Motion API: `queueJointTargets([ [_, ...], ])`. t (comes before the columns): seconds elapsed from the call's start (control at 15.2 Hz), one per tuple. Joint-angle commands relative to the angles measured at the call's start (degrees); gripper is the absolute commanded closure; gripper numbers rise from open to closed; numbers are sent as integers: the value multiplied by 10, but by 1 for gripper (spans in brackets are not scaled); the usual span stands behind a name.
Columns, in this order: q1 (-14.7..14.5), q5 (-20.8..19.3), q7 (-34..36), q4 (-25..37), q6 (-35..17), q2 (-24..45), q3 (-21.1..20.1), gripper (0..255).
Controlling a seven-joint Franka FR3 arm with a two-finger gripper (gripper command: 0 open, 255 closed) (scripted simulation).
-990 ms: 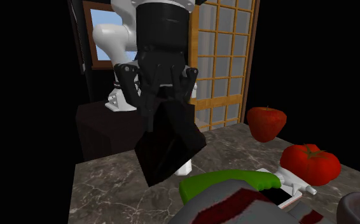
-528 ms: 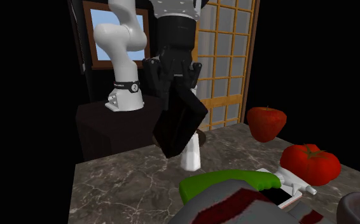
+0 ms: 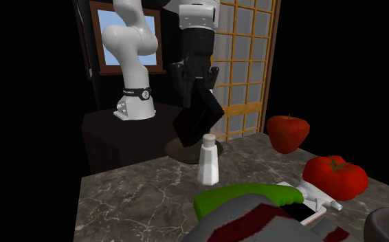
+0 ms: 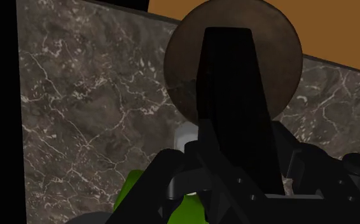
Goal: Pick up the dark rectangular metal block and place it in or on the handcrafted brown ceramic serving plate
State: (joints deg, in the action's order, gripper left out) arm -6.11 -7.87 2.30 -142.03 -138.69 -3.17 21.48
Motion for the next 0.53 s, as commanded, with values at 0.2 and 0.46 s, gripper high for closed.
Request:
queueJointTargets([
  [0.2,-2,10,-2,-13,-41,29,-1,255],
  [0.46,-2,24,-10,-18,-75,59,-1,255],
])
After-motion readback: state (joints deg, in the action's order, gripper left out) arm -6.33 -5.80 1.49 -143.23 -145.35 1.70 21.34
